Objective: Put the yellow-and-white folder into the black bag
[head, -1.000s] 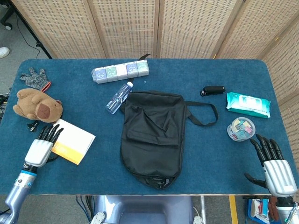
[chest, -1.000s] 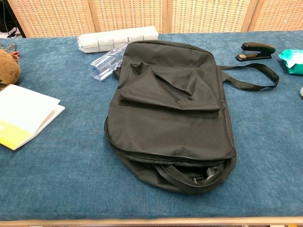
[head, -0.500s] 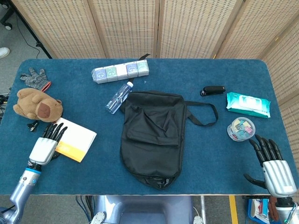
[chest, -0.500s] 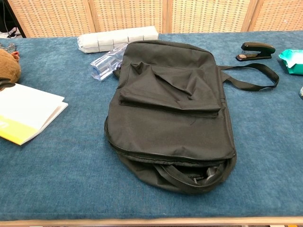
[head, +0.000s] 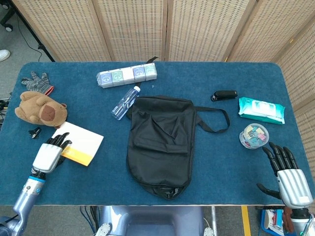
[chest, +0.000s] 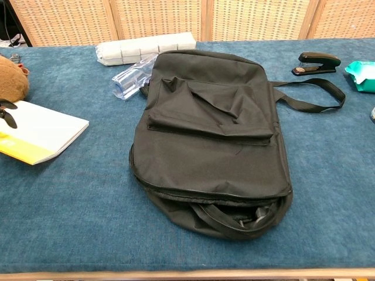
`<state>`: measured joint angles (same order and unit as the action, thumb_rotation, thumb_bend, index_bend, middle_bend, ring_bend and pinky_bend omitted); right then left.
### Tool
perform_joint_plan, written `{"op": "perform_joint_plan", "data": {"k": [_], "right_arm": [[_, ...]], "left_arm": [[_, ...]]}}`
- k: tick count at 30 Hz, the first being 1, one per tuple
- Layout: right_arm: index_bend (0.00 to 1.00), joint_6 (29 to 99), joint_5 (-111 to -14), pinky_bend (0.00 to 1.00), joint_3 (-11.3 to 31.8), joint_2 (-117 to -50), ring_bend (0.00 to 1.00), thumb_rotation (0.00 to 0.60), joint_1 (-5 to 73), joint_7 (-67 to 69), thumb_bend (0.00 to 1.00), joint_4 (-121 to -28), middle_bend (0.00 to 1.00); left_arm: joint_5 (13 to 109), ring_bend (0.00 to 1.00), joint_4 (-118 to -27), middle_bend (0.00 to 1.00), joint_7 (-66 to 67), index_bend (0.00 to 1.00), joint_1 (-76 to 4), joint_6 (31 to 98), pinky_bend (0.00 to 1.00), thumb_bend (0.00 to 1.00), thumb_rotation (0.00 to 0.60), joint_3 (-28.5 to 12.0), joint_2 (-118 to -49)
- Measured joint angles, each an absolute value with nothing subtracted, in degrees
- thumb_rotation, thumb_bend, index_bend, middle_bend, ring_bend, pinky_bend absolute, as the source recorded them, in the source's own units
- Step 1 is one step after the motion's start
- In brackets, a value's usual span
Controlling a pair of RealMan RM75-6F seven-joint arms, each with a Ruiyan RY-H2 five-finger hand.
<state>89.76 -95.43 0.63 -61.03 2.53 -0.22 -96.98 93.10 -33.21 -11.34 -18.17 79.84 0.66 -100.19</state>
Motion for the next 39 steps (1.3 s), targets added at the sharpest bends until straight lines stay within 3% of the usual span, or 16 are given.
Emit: {"op": "perform_joint_plan", "data": {"k": [5,11,16,27,39], "right_arm": [[0.00,89.70,-95.43,0.00,0.56,-61.01,0.00,0.600,2.50,-0.35,0.00,-97.10,0.00],[0.00,89.62,-95.36,0.00,0.57,-61.03,0.00,0.600,2.50,-0.48,0.00,-97.17,0.00],[0.00,89.33,-95.29,0.00,0.49,-61.12,0.00,0.600,2.57,-0.78,0.00,-97.12,0.00],[0.00,87.15,-95.15,0.00,0.15,-61.23,0.00,0.600,3.34,-1.69,0.00,-97.12,0.00],[0.00,73.61,-97.24,0.00,-0.11,-54.87,0.00,0.600,12.04,3.00,0.00,-103.80,0.00]], "left_arm": [[93.41,0.35,-32.04,0.36,-12.33,0.55,-18.83,79.94,0.45,0.45,0.600,0.99,-100.82],[93.67,0.49,-30.14,0.52,-12.40,0.70,-19.24,80.36,0.62,0.44,0.600,1.33,-101.83],[94.01,0.57,-28.78,0.61,-13.13,0.81,-19.46,81.14,0.70,0.43,0.600,1.68,-102.54],[94.20,0.59,-26.19,0.63,-15.54,0.83,-19.94,86.86,0.71,0.43,0.600,0.93,-103.33],[93.61,0.59,-28.55,0.64,-17.25,0.83,-22.19,89.73,0.72,0.43,0.600,-0.85,-100.40]]}}
